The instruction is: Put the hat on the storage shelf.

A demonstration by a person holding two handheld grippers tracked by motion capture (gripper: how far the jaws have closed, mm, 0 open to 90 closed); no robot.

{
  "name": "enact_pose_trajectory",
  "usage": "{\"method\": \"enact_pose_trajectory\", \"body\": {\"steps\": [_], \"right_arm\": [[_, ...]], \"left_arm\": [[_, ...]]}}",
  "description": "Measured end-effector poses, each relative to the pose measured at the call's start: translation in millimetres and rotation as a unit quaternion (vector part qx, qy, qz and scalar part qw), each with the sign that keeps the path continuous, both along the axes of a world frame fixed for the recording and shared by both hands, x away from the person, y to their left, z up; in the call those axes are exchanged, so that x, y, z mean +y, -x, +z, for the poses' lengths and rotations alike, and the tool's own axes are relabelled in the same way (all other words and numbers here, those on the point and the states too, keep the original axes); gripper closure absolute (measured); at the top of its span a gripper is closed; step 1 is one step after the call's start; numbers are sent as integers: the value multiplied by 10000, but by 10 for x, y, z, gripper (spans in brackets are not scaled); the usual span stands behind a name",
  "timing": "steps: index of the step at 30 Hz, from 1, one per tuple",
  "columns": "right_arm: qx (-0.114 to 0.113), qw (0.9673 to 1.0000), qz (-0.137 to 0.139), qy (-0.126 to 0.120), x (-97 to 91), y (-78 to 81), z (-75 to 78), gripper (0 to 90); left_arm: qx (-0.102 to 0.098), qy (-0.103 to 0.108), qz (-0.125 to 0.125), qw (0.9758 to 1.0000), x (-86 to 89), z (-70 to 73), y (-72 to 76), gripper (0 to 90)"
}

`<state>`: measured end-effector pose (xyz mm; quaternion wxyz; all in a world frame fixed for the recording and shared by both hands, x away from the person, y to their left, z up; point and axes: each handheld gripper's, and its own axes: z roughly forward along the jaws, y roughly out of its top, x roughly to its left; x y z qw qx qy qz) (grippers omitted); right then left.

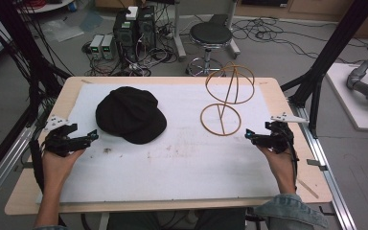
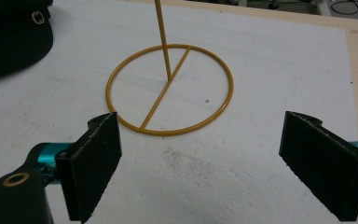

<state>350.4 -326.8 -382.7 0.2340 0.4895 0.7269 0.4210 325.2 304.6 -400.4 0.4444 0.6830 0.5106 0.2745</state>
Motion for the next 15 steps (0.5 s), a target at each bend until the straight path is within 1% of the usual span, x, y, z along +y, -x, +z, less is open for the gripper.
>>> {"method": "enact_pose_trajectory", "body": {"steps": [3,7,9,15], "right_arm": [[-6,10000,-17,-26,5,9,7,126],[-42,10000,9,3,4,10,9,126],[-32,10000,6,-5,7,14,7,126],[30,10000,5,15,-9,32,-27,126]], "left_arm": [[-11,-14,-3,10000,2,3,0,167],[4,-8,-15,10000,-4,0,-2,167],[1,1,-15,10000,-19,-4,-11,167],[8,-17,-119,9999,-70,-2,-42,167]]}}
